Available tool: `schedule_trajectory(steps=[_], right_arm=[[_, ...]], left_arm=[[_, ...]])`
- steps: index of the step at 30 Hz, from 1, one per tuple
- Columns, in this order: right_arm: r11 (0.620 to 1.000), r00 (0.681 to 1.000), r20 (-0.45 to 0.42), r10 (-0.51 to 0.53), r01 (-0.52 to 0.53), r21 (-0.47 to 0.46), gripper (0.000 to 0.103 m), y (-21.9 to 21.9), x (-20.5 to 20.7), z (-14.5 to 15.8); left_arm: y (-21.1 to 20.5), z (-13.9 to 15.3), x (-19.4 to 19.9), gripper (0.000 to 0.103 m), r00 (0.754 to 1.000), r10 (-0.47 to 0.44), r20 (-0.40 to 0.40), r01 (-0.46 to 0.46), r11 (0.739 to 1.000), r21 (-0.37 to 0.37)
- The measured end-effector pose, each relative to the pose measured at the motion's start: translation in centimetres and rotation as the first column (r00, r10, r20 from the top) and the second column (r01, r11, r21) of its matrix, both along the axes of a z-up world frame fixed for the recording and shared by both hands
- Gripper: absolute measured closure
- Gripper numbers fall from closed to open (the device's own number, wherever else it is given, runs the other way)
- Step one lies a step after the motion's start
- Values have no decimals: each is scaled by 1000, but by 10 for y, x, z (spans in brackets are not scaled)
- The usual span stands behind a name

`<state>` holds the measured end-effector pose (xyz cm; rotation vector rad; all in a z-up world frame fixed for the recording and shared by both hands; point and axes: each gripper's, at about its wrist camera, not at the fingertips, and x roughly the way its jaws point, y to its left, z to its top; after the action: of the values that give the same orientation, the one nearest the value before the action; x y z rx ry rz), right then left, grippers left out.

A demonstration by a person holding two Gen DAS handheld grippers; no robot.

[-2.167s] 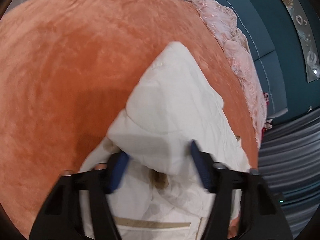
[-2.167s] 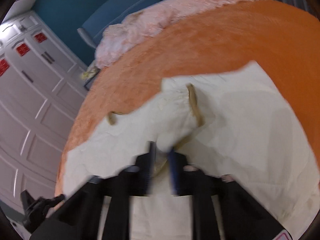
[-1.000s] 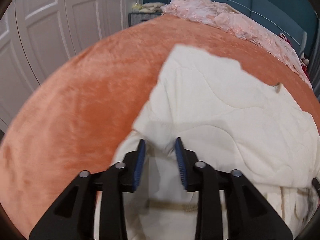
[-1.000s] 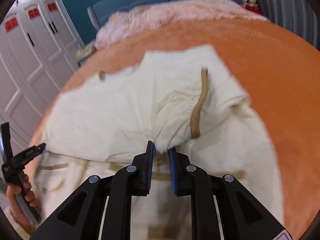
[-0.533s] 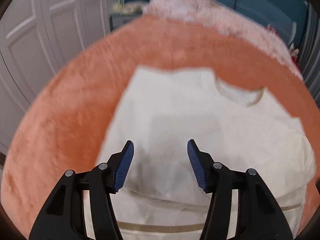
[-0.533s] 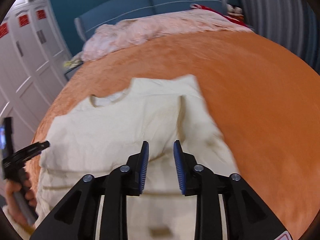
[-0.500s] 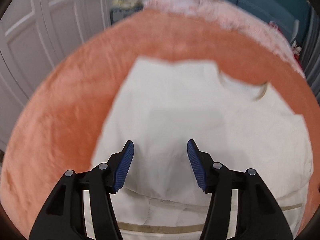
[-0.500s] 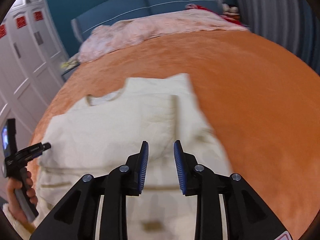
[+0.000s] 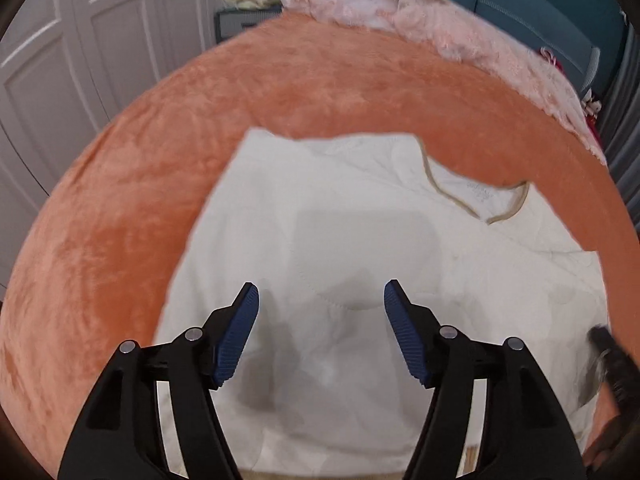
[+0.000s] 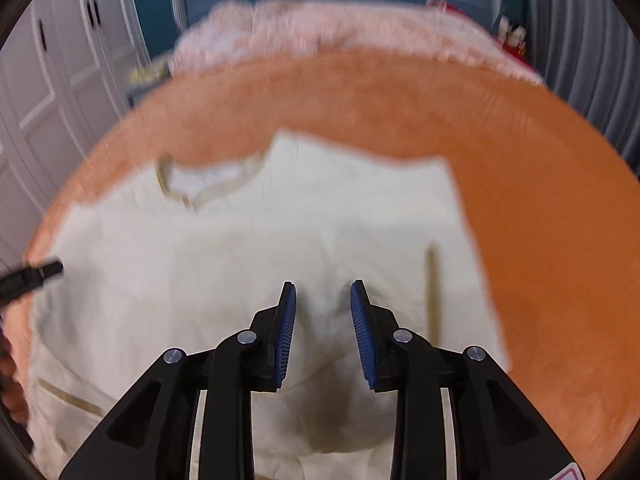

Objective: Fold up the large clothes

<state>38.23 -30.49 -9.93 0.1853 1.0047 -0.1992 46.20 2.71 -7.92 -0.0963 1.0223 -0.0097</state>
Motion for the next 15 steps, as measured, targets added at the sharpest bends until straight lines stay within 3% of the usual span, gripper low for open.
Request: schedule_trajectory(steps=[2, 5, 8, 12, 15], right_arm=[[1000, 1000, -8, 29, -29, -10, 73, 11, -14, -6], [995, 997, 0, 74, -73, -72, 74, 27, -36, -2], [998, 999, 27, 41, -40, -49, 74, 21, -31, 0], [1000, 1000, 31, -6, 6, 3, 78, 6, -20, -19], [999, 997, 74, 4, -2, -32, 78, 9, -25, -26]], left_arm=[[1, -16, 2, 40, 999, 1, -35, -1, 1000, 10], [5, -24, -11, 39, 1000, -17, -4, 17, 999, 34], [6, -32, -23, 39, 999, -30, 17, 29, 998, 52], [2, -40, -26, 38, 999, -23, 41, 19, 997, 76], [-3, -45, -28, 37, 997, -24, 78, 16, 994, 105]])
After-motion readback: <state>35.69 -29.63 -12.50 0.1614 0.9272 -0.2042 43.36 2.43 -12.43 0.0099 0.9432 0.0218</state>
